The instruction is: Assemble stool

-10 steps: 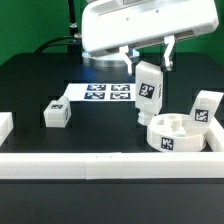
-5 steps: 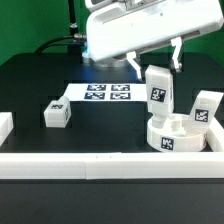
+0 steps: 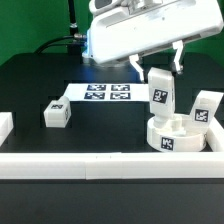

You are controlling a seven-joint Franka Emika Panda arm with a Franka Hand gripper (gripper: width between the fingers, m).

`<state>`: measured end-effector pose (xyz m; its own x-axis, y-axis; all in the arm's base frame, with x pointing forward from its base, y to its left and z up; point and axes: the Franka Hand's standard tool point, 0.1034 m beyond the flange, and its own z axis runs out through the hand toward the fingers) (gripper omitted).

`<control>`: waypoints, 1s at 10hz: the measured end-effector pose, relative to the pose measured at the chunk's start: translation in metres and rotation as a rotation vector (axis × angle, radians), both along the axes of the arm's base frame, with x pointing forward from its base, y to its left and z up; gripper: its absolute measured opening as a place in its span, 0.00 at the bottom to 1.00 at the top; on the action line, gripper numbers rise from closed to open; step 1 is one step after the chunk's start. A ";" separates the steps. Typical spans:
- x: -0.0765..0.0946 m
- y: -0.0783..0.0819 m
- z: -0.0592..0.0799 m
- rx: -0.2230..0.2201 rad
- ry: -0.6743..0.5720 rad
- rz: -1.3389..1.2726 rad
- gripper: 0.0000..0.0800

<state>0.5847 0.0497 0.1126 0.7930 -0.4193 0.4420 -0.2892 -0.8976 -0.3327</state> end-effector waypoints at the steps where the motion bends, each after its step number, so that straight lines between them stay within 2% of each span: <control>1: -0.001 0.000 -0.002 0.001 0.003 0.000 0.41; 5: -0.002 0.008 -0.006 0.005 0.010 0.012 0.41; 10: -0.006 0.007 -0.016 0.009 0.022 0.006 0.41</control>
Offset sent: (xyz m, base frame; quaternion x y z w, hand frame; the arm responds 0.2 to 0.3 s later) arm 0.0049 0.0045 -0.0011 -0.0067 0.0067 -0.0004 1.0000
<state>0.5788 0.0567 0.0966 0.8053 -0.4181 0.4204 -0.2910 -0.8965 -0.3340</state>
